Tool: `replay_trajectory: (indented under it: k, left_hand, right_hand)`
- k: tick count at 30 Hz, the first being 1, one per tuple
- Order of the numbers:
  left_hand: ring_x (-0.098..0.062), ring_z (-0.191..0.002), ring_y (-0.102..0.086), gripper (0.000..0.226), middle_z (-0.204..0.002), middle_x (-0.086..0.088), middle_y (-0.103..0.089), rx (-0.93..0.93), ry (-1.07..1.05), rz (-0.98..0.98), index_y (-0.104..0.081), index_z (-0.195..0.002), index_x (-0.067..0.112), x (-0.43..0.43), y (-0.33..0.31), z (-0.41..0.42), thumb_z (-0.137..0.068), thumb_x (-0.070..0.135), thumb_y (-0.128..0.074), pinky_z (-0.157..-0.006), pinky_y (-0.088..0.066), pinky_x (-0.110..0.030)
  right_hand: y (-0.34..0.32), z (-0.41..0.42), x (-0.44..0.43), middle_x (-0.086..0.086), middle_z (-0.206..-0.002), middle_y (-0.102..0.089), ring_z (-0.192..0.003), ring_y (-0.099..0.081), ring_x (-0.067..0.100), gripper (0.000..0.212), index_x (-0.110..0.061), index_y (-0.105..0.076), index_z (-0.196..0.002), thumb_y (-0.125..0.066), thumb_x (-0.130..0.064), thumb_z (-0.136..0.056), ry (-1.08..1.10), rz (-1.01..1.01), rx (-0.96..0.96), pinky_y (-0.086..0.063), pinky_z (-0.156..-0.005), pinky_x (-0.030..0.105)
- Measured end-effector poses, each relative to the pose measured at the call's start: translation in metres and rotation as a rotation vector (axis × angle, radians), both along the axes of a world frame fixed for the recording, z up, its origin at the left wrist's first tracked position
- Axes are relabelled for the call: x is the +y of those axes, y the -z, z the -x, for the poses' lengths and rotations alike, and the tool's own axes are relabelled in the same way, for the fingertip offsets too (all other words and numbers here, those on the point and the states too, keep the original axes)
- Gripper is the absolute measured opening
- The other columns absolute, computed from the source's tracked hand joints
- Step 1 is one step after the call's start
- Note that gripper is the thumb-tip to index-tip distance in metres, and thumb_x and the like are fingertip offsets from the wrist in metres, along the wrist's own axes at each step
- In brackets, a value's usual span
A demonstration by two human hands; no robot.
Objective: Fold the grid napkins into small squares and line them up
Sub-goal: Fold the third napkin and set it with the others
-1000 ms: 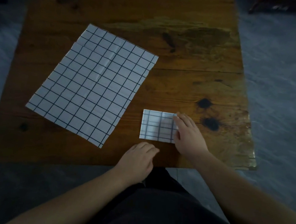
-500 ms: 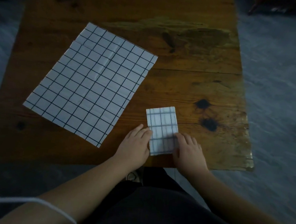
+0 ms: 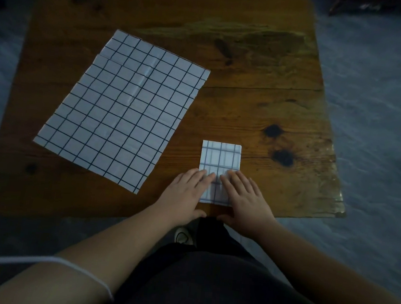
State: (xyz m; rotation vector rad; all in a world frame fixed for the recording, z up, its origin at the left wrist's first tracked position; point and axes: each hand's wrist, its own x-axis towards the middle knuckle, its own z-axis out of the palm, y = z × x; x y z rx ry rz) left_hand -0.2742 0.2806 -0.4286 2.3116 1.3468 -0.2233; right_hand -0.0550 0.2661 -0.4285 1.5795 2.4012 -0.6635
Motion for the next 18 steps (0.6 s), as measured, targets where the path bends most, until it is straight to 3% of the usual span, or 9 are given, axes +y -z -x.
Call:
replay_trajectory:
  k: [5, 9, 12, 14, 18]
  left_hand:
    - [-0.022, -0.141, -0.025, 0.107, -0.155, -0.002, -0.027, 0.015, 0.085, -0.054, -0.002, -0.16, 0.025, -0.018, 0.0, 0.005, -0.084, 0.058, -0.069, -0.12, -0.021, -0.041]
    - [-0.023, -0.138, -0.028, 0.1, -0.151, -0.001, -0.03, 0.003, 0.122, -0.067, -0.001, -0.16, 0.026, -0.044, 0.004, 0.01, -0.088, 0.046, -0.067, -0.119, -0.024, -0.041]
    - [-0.02, -0.135, -0.032, 0.081, -0.148, 0.001, -0.037, -0.068, 0.076, -0.098, -0.015, -0.159, 0.025, -0.048, 0.005, 0.011, -0.091, 0.026, -0.059, -0.116, -0.029, -0.04]
    - [-0.015, -0.135, -0.032, 0.071, -0.146, 0.006, -0.041, -0.14, -0.003, -0.076, -0.025, -0.156, 0.026, -0.043, 0.005, 0.011, -0.092, 0.025, -0.056, -0.116, -0.029, -0.037]
    - [-0.011, -0.135, -0.035, 0.053, -0.143, 0.007, -0.049, -0.242, -0.137, -0.057, -0.042, -0.148, 0.024, -0.027, 0.004, 0.013, -0.097, 0.028, -0.054, -0.112, -0.028, -0.031]
  right_hand:
    - [0.003, -0.003, -0.019, 0.006, -0.167, -0.021, -0.154, -0.016, 0.025, 0.104, -0.023, -0.008, -0.162, -0.064, -0.062, -0.084, -0.083, -0.052, -0.052, -0.011, -0.125, 0.052]
    - [0.009, -0.009, -0.041, 0.005, -0.159, -0.038, -0.147, -0.033, 0.026, 0.088, -0.019, -0.025, -0.158, -0.066, -0.045, -0.084, -0.108, -0.105, -0.024, -0.022, -0.12, 0.053]
    - [0.009, -0.012, -0.041, 0.002, -0.154, -0.044, -0.141, -0.041, 0.024, 0.087, -0.02, -0.029, -0.156, -0.071, -0.041, -0.082, -0.073, -0.098, 0.008, -0.026, -0.118, 0.05]
    - [0.007, -0.014, -0.035, 0.002, -0.148, -0.051, -0.136, -0.047, 0.024, 0.085, -0.021, -0.033, -0.153, -0.071, -0.038, -0.08, -0.038, -0.101, 0.055, -0.03, -0.116, 0.05]
    - [0.001, -0.016, -0.017, 0.003, -0.147, -0.051, -0.138, -0.045, 0.025, 0.071, -0.019, -0.034, -0.15, -0.054, -0.039, -0.085, 0.051, -0.142, 0.173, -0.031, -0.118, 0.052]
